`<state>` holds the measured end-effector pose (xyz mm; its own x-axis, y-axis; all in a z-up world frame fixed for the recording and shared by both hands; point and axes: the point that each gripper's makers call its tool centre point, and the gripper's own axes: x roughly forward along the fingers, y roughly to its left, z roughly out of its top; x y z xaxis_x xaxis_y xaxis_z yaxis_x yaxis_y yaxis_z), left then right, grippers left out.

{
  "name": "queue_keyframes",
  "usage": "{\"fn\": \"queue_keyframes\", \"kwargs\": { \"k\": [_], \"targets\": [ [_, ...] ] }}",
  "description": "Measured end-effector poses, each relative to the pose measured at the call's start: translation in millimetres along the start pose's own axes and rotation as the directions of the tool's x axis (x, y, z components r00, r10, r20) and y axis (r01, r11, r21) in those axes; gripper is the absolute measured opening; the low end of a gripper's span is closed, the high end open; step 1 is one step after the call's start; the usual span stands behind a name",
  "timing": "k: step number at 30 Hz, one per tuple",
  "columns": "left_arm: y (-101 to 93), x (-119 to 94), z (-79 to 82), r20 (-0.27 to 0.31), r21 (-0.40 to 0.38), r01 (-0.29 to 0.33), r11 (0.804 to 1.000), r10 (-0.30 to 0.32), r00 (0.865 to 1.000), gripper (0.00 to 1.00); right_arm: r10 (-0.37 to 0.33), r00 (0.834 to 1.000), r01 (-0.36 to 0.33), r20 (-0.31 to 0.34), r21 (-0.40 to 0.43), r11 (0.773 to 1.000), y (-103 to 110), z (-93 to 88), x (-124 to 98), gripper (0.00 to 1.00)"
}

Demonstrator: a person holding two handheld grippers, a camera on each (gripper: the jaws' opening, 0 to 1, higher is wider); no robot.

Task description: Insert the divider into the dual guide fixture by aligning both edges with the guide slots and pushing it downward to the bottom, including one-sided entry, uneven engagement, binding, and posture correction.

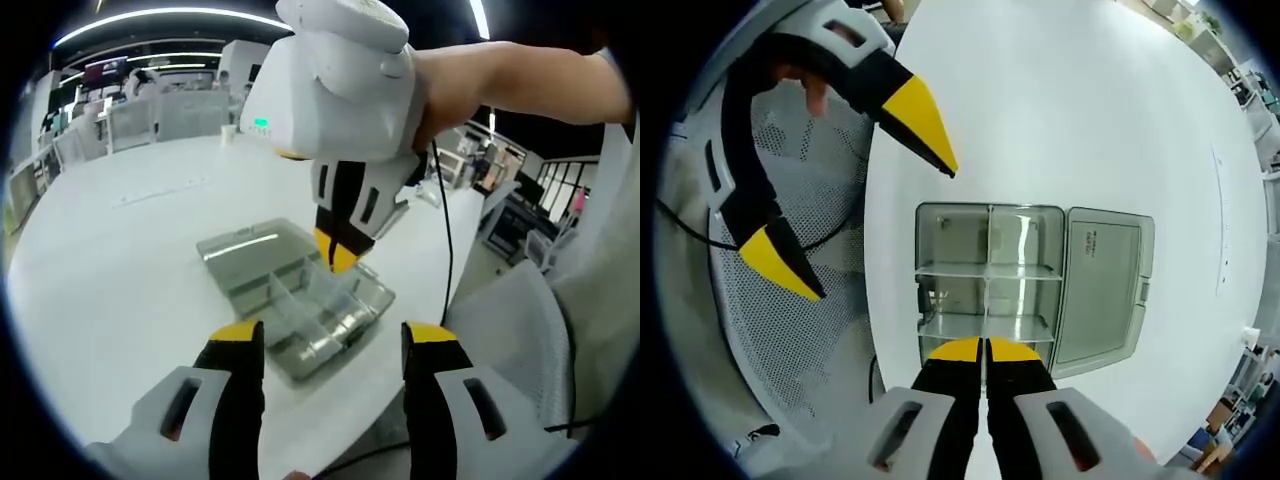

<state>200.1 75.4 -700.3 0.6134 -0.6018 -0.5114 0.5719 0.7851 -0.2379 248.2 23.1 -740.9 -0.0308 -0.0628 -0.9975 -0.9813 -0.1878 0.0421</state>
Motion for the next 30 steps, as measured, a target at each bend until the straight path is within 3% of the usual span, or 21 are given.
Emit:
{"fn": "queue_keyframes", "kwargs": {
  "k": [30],
  "targets": [
    [2.2,-7,-2.9,-0.003,-0.016,-0.014,1.0,0.014,1.0,0.54,0.017,0.999,-0.017,-0.027,-0.018,1.0,1,2.5,14,0.0]
  ]
}}
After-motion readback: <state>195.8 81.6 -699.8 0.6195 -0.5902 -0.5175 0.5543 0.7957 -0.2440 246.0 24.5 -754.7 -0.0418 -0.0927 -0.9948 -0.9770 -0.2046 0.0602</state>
